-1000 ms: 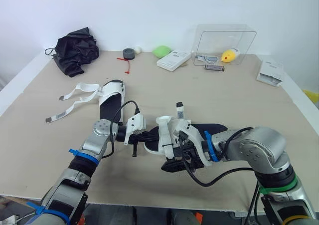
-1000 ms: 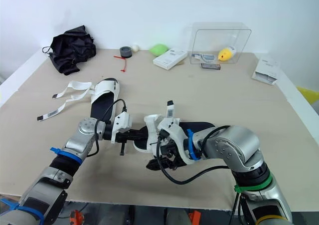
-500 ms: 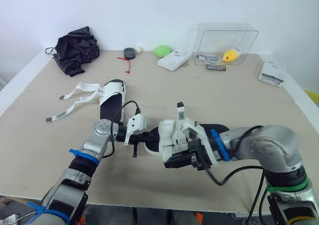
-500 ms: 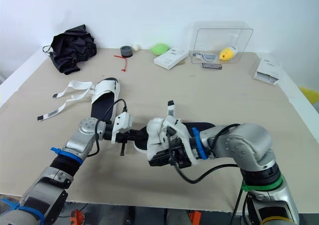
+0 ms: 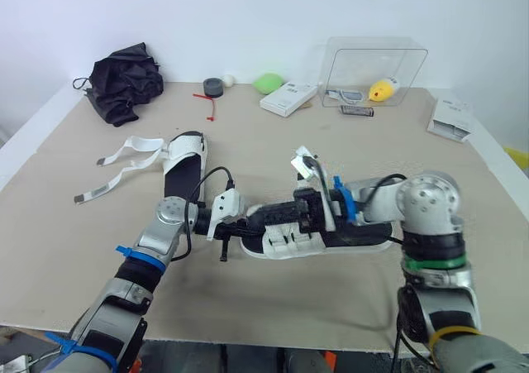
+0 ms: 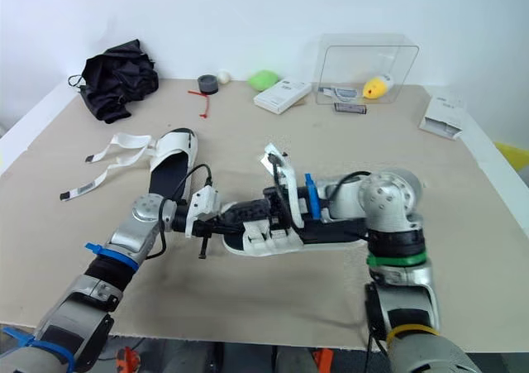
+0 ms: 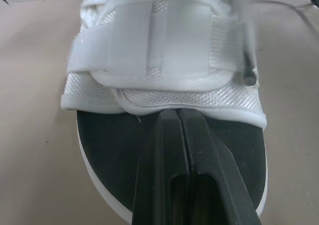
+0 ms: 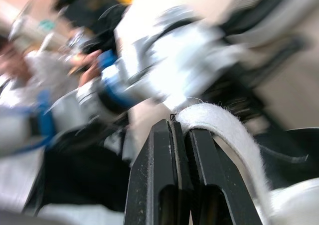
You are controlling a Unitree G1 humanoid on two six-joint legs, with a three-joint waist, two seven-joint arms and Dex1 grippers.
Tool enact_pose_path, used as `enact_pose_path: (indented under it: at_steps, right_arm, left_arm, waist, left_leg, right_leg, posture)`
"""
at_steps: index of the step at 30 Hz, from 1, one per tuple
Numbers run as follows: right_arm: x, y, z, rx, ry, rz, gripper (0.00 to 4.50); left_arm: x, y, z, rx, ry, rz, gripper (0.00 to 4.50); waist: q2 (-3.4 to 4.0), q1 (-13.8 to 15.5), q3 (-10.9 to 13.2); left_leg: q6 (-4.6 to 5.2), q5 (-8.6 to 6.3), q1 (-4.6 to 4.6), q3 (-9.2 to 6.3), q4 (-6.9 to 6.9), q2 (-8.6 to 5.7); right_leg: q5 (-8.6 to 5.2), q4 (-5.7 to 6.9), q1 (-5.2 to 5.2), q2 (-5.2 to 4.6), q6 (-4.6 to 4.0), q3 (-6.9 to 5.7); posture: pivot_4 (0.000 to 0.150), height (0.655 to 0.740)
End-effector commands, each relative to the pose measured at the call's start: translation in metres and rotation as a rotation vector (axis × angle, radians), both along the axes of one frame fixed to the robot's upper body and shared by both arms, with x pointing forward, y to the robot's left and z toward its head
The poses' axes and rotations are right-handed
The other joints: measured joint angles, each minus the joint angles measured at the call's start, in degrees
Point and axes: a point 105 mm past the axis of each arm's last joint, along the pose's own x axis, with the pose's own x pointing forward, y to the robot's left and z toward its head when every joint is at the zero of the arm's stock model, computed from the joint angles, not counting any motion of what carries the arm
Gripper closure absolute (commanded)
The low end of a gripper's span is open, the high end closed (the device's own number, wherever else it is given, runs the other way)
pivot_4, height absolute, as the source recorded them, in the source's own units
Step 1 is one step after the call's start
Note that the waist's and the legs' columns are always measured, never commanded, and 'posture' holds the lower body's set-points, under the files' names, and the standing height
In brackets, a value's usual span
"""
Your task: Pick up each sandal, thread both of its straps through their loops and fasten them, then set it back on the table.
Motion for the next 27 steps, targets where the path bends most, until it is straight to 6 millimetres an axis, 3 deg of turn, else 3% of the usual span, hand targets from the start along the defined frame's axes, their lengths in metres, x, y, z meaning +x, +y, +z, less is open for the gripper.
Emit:
enact_pose_path:
  at_steps: [1,4,9,13,16,20,27]
  right_arm:
    - [0.010,-0.006,0.028,0.059,-0.099,-0.053,4.46]
    - [0.013,-0.011,0.027,0.045,-0.108,-0.086,4.46]
    - [0.039,-0.031,0.011,-0.028,-0.013,-0.270,4.46]
    - [0.039,-0.037,-0.031,-0.205,0.104,-0.298,4.46]
    - [0.038,-0.040,-0.044,-0.226,0.160,-0.306,4.46]
    - [0.044,-0.046,-0.052,-0.257,0.199,-0.362,2.99]
    - [0.052,-0.039,-0.038,-0.205,0.189,-0.366,0.12]
  left_arm:
    - [-0.015,0.009,-0.050,0.155,0.147,0.016,4.50]
    - [-0.016,0.011,-0.051,0.157,0.148,0.019,4.50]
    - [-0.015,0.013,-0.051,0.160,0.146,0.025,4.50]
    - [-0.015,0.013,-0.051,0.162,0.144,0.024,4.50]
    - [-0.014,0.012,-0.050,0.161,0.142,0.021,4.50]
    - [-0.014,0.012,-0.050,0.161,0.141,0.019,4.50]
    - [-0.014,0.012,-0.051,0.161,0.142,0.023,4.50]
  waist:
    - [0.01,-0.03,0.00]
    - [0.01,-0.06,0.00]
    - [0.01,-0.07,0.00]
    - [0.03,-0.08,-0.02]
    - [0.04,-0.08,-0.06]
    - [0.06,-0.09,-0.11]
    - [0.09,-0.11,-0.26]
  left_leg:
    - [0.00,0.00,0.00,0.01,0.00,0.00]
    - [0.01,0.00,0.04,0.04,0.00,0.02]
    - [0.11,0.10,0.08,0.07,0.01,0.05]
    - [0.21,0.17,0.09,0.11,0.01,0.08]
    - [0.21,0.17,0.11,0.10,0.00,0.09]
    - [0.21,0.17,0.11,0.10,0.00,0.09]
    - [0.25,0.19,0.24,0.11,0.00,0.13]
  right_leg:
    - [0.00,0.00,0.00,0.00,0.00,0.00]
    - [-0.01,0.03,0.00,0.03,0.02,0.05]
    - [0.05,0.03,0.02,0.07,0.19,0.09]
    - [0.08,0.03,-0.01,0.10,0.23,0.11]
    - [0.07,0.03,0.01,0.11,0.22,0.13]
    - [0.06,0.03,0.04,0.11,0.21,0.13]
    - [0.08,0.03,0.11,0.15,0.24,0.13]
  posture:
    - [0.150,0.7400]
    - [0.150,0.7400]
    - [0.150,0.7400]
    - [0.150,0.7400]
    - [0.150,0.7400]
    - [0.150,0.7400]
    - [0.150,0.7400]
